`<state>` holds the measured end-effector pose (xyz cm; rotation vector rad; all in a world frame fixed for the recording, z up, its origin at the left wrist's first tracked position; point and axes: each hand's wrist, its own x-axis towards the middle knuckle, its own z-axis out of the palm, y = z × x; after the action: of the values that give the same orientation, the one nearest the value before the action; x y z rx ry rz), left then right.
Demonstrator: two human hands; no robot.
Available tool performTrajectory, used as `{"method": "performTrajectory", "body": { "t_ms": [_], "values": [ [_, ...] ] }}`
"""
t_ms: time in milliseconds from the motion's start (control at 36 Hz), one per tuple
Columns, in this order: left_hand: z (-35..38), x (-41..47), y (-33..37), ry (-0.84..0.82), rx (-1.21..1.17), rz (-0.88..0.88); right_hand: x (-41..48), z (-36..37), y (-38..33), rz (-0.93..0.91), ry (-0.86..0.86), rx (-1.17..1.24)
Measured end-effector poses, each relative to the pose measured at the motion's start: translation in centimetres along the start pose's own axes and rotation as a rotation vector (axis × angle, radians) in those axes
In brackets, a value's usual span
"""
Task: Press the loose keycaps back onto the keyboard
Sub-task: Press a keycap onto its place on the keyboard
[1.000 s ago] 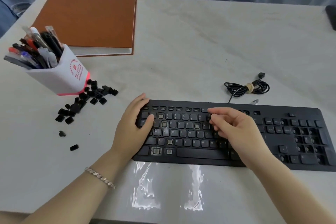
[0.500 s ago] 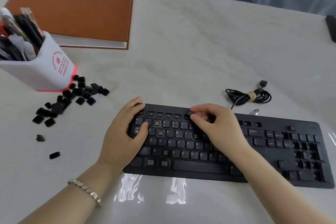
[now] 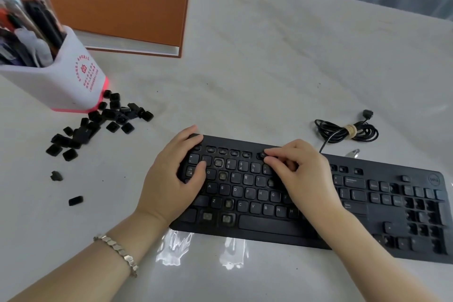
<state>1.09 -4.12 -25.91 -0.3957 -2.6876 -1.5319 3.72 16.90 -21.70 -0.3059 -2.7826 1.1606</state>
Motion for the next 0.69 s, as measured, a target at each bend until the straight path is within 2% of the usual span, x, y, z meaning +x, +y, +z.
{"method": "performTrajectory", "body": {
  "t_ms": [139, 417, 528, 694],
  "values": [
    [0.0, 0.0, 0.0, 0.004, -0.002, 0.002, 0.2, -0.3, -0.1, -0.013, -0.036, -0.014],
    [0.2, 0.0, 0.0, 0.011, -0.046, -0.028, 0.6, -0.3, -0.8, -0.070, -0.119, -0.204],
    [0.2, 0.0, 0.0, 0.020, -0.036, -0.022, 0.6, -0.3, -1.6, -0.110, -0.191, -0.385],
    [0.2, 0.0, 0.0, 0.023, -0.041, -0.013, 0.3, 0.4, -2.5, -0.313, -0.125, -0.743]
  ]
}}
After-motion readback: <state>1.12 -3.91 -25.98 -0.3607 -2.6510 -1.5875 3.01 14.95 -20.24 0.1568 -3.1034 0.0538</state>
